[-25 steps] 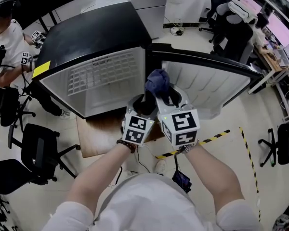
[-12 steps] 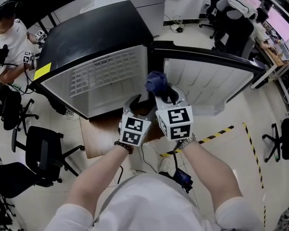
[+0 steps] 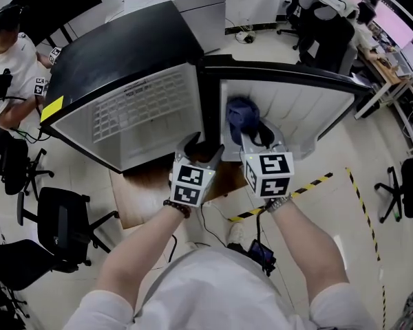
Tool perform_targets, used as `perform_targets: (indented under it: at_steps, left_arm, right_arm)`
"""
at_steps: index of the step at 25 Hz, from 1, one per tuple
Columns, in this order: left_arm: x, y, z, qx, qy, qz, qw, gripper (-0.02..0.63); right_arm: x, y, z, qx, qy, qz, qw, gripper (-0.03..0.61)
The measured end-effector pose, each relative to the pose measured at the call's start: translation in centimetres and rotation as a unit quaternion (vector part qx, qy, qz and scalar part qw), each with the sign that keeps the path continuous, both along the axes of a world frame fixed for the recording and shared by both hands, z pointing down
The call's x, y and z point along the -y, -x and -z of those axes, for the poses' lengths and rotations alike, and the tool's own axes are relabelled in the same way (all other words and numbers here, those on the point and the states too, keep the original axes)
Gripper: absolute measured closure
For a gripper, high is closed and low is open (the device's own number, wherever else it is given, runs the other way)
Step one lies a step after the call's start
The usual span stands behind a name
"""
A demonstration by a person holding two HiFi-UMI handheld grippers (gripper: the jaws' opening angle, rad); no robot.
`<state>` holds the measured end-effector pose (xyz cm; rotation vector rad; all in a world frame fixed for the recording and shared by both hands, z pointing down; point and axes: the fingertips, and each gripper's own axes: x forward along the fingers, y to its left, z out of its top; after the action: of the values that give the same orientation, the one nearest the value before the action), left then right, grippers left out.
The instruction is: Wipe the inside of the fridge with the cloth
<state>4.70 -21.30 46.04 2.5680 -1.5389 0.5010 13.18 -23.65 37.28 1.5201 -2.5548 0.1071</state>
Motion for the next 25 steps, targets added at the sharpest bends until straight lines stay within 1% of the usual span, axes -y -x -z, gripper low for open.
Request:
perform_targets:
  at_steps: [10,17,25]
  left_arm:
    - [0.9,-1.5,0.4,-0.001,-0.004,-0.003,1.0000,0.324]
    - [1.9,-2.2,1.1,-0.010,-0.007,0.012,0.9999,0.324]
    - [3.0,-1.7,0.3,-0.016,0.004,0.051,0.9986,0.324]
  right_arm:
    - [1.3,-5.1,-0.7,-0.007,-0.002,-0.039,0.999,0.472]
    - [2.1,-11.2,-0.9,-0.014,-0.007,-0.085,0.996,0.472]
    - [2.5,-18.6,-1.1,-0.019,-0.006,-0.144,0.989,0.472]
